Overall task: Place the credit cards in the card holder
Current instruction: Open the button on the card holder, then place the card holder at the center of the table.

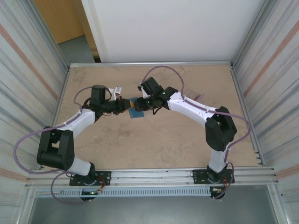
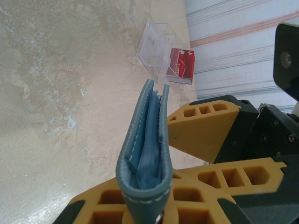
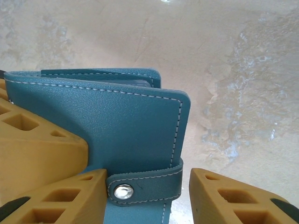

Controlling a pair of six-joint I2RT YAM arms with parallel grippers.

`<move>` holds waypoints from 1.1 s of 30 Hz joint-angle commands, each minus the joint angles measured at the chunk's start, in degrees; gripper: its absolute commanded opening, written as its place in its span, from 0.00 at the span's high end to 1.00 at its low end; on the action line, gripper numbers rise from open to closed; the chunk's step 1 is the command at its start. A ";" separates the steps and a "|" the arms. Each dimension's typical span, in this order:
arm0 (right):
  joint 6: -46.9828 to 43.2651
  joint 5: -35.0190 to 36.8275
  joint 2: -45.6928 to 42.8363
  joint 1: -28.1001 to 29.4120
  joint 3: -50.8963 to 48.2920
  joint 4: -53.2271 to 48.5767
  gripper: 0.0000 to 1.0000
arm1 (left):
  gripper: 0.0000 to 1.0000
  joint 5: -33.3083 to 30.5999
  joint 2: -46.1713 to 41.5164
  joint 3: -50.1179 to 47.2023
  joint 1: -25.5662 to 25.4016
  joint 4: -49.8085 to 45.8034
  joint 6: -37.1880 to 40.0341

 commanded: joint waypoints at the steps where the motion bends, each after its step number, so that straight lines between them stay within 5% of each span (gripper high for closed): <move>1: 1.10 5.49 -1.20 -2.39 -2.53 -4.20 0.52 | 1.00 5.61 -1.05 1.35 -0.43 2.60 0.96; 21: 1.01 6.80 -8.61 -5.99 -7.34 -7.16 0.64 | 1.00 1.86 0.80 1.44 -1.74 -0.88 4.31; 33: 5.55 7.51 -25.43 -5.91 -17.44 -11.77 0.59 | 1.00 -1.75 10.79 1.44 -10.52 -1.49 3.70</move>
